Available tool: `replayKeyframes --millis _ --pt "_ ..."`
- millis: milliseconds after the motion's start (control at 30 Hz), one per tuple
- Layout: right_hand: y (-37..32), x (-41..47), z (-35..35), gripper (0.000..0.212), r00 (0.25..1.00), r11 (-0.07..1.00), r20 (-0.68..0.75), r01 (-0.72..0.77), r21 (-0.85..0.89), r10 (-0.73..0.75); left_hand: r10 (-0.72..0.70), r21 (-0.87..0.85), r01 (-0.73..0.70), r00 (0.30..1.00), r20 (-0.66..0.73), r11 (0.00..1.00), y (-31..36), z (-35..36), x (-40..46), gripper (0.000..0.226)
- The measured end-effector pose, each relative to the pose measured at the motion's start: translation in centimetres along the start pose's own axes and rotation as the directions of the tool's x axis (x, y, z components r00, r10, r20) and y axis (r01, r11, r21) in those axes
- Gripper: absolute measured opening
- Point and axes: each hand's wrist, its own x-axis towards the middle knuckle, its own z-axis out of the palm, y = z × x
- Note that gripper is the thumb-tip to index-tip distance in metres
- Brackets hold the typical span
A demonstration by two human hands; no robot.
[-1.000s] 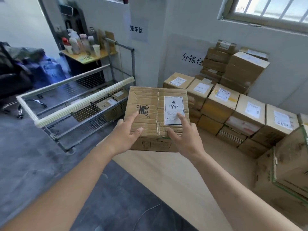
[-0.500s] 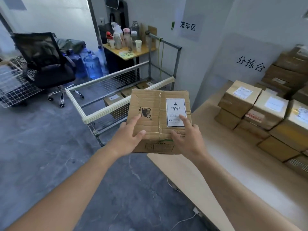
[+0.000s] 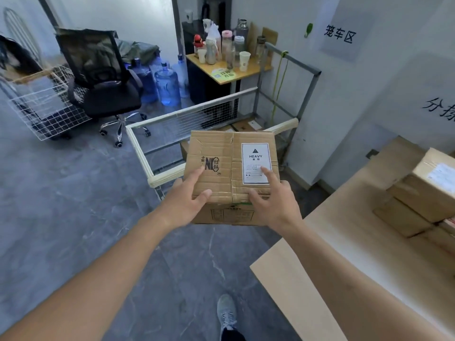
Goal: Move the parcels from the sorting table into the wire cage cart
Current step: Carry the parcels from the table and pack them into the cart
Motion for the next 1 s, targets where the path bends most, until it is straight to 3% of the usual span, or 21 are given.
replayKeyframes --millis 267,467,700,1000 --pt "-3.1 11.5 3.0 0.072 0.993 0.997 0.084 0.079 0.015 -0.08 -0.112 -0.017 0.111 0.989 -0.101 0.994 -1.5 -2.8 8.0 0.066" --pt "-6.2 18.2 6.2 0.071 0.985 0.995 0.138 0.099 0.032 -0.102 -0.175 -0.032 0.172 0.98 -0.094 0.985 -4.3 -5.8 13.6 0.067" --pt "-10.2 26.8 12.2 0.07 0.989 0.998 0.139 0.063 -0.024 -0.059 -0.215 -0.039 0.213 0.975 -0.052 0.976 -10.1 -9.9 22.9 0.069" --pt "-13.5 35.9 18.6 0.069 0.993 0.995 0.101 -0.059 -0.079 0.067 -0.226 -0.042 0.234 0.964 0.141 0.971 -16.6 -13.4 34.6 0.071"
